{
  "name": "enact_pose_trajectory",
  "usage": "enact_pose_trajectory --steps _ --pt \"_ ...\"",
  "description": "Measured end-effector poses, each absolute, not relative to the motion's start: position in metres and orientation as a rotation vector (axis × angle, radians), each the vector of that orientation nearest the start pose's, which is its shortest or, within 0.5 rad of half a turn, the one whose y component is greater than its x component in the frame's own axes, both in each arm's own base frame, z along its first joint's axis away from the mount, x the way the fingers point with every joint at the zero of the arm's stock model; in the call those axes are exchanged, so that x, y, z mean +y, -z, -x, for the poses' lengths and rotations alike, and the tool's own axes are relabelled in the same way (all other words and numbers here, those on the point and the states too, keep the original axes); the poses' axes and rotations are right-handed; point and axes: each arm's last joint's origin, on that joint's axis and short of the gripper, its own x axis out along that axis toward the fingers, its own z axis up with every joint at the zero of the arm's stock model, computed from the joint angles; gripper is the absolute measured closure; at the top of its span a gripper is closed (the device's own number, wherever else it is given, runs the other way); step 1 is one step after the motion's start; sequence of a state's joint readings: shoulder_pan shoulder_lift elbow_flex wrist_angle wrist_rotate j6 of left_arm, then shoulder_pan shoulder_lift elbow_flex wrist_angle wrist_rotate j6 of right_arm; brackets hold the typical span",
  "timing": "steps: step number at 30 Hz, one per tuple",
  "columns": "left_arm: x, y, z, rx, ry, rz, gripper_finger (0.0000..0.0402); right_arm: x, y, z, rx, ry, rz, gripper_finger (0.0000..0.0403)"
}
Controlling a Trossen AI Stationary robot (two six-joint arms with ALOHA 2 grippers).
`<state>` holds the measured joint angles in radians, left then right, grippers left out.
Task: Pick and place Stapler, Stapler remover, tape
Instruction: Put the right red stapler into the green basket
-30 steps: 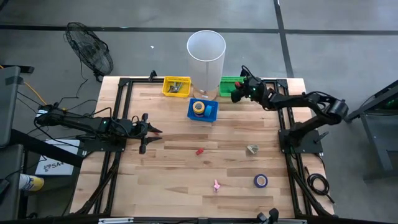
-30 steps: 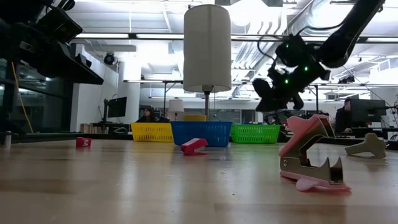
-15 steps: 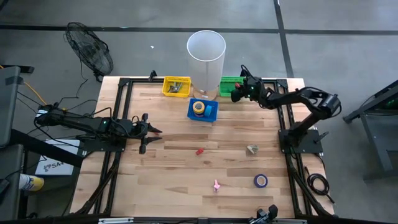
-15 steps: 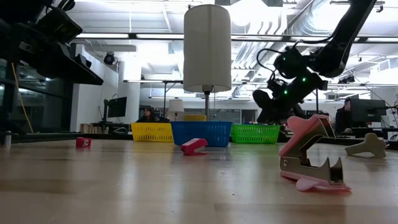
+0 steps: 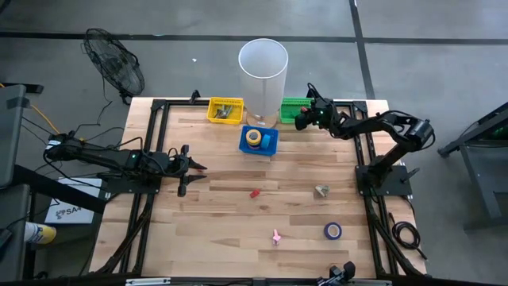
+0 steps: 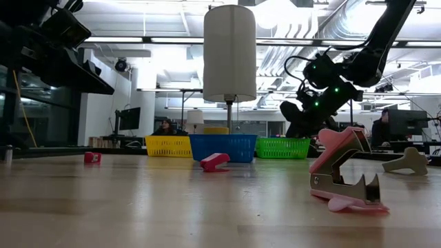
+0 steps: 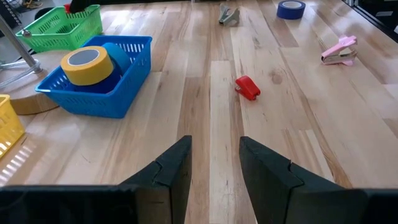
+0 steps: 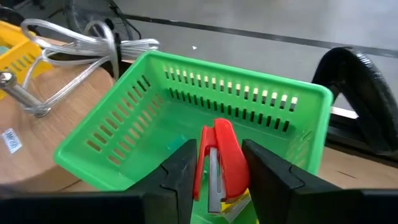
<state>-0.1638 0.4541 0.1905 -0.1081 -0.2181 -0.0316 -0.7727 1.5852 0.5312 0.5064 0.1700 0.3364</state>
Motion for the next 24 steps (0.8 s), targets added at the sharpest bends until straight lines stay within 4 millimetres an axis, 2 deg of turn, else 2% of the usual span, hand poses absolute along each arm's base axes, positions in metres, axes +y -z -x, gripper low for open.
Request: enact_pose_trajectory --steps 13,19,24 --pt "-0.014 -0.179 -0.124 0.363 -0.06 -0.039 0.027 -0.198 -0.135 -0.196 0.382 1.006 -0.472 0.0271" --pt "-0.014 -0.179 -0.124 0.364 -0.06 -0.039 0.027 -0.193 -0.145 -0.196 0.375 0.885 -0.508 0.0271" --pt "-0.014 -0.179 -0.124 0.364 -0.06 -0.039 0.027 -0.183 -0.157 -0.189 0.428 0.837 -0.542 0.0272"
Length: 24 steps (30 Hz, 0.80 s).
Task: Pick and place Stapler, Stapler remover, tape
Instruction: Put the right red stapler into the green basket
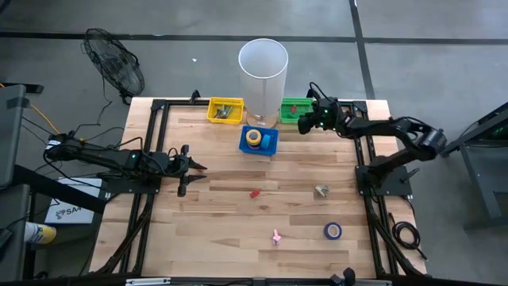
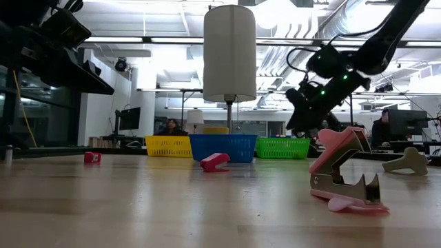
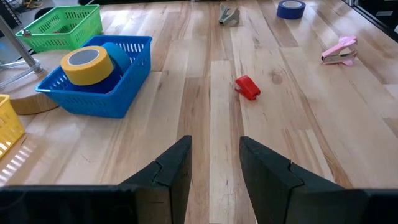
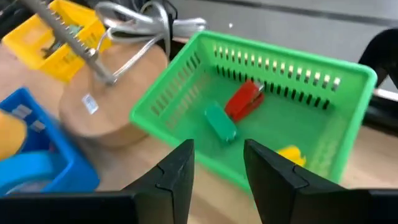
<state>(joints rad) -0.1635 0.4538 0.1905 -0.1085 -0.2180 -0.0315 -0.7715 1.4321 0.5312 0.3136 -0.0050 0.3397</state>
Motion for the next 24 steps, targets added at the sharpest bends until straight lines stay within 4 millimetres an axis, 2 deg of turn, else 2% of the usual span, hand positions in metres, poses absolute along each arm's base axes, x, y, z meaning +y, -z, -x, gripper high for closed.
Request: enact_pose_trajectory --steps 6,11,16,24 --pt "-0.014 -0.178 -0.124 0.367 -0.06 -0.04 0.027 -0.168 -0.175 -0.175 0.482 0.8 -0.57 0.0272" --pt "-0.014 -0.178 -0.124 0.367 -0.06 -0.04 0.027 -0.15 -0.189 -0.172 0.504 0.725 -0.542 0.0271" --pt "-0.014 -0.178 -0.124 0.367 -0.06 -0.04 0.027 -0.128 -0.196 -0.18 0.533 0.583 -0.495 0.0273" --pt "-0.014 -0.178 -0.124 0.366 -0.06 -0.04 0.027 -0.086 -0.193 -0.202 0.612 0.34 -0.327 0.0273"
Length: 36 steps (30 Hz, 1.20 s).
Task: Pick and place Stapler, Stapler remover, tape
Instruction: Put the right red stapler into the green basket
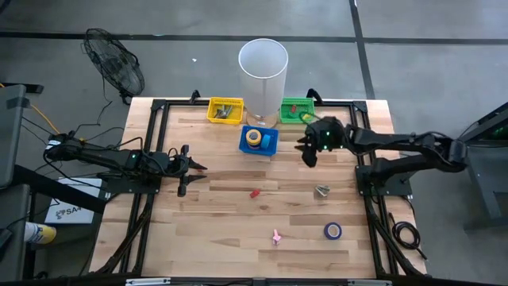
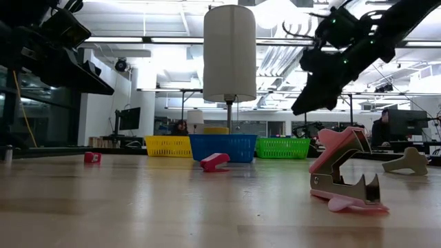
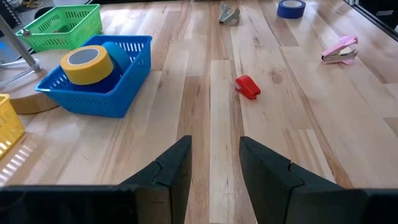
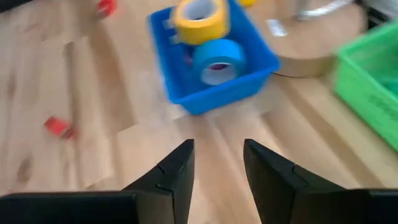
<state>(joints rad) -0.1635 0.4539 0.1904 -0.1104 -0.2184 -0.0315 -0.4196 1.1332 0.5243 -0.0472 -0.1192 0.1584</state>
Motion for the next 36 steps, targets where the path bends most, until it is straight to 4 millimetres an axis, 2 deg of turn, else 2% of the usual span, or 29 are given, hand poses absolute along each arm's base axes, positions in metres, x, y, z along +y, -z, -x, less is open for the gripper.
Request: enact_pose_trajectory --steps 18,28,36 --pt "-0.014 -0.178 -0.124 0.365 -0.06 -0.04 0.027 -0.025 -0.192 -0.221 0.65 0.087 -0.059 0.0273" --pt "-0.014 -0.179 -0.124 0.364 -0.06 -0.039 0.027 -0.002 -0.164 -0.243 0.698 -0.019 -0.008 0.0263" --pt "-0.014 -0.179 -0.124 0.363 -0.06 -0.039 0.027 0.008 -0.135 -0.267 0.656 -0.058 0.008 0.0192"
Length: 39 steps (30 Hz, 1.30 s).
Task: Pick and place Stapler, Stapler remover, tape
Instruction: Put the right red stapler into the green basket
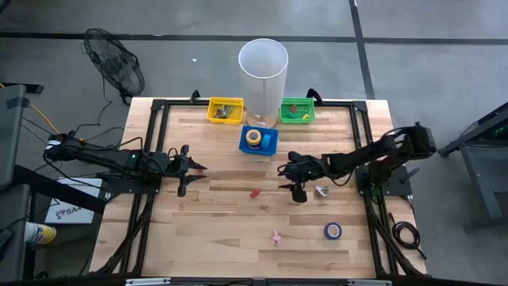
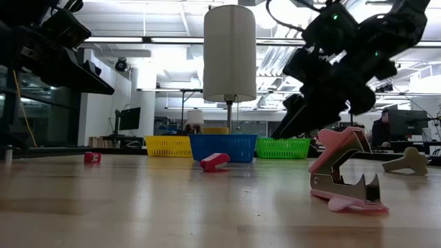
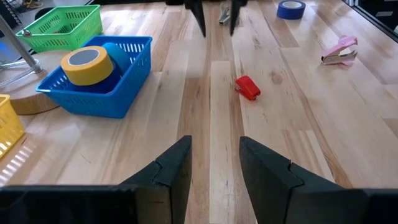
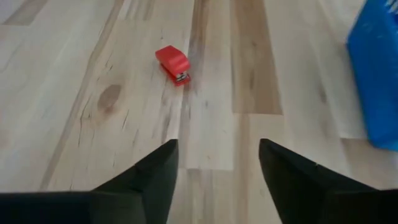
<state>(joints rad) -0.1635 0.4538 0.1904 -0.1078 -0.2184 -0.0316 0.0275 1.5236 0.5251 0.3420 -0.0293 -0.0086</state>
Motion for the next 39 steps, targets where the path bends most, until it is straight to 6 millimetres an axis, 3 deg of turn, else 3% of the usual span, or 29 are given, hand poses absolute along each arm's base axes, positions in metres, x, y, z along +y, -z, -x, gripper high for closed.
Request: enact_pose_trajectory --steps 6,16,29,39 --pt "-0.014 -0.179 -0.124 0.363 -0.06 -0.039 0.027 0.011 -0.114 -0.28 0.62 -0.083 0.022 0.0153" --pt "-0.014 -0.179 -0.124 0.364 -0.06 -0.039 0.027 0.013 -0.091 -0.297 0.536 -0.126 0.055 0.0152" --pt "-0.014 -0.178 -0.124 0.365 -0.06 -0.039 0.027 0.016 -0.089 -0.339 0.482 -0.196 0.135 0.0155" --pt "-0.014 -0.178 -0.124 0.367 -0.06 -0.04 0.027 0.018 -0.09 -0.342 0.49 -0.249 0.122 0.0155"
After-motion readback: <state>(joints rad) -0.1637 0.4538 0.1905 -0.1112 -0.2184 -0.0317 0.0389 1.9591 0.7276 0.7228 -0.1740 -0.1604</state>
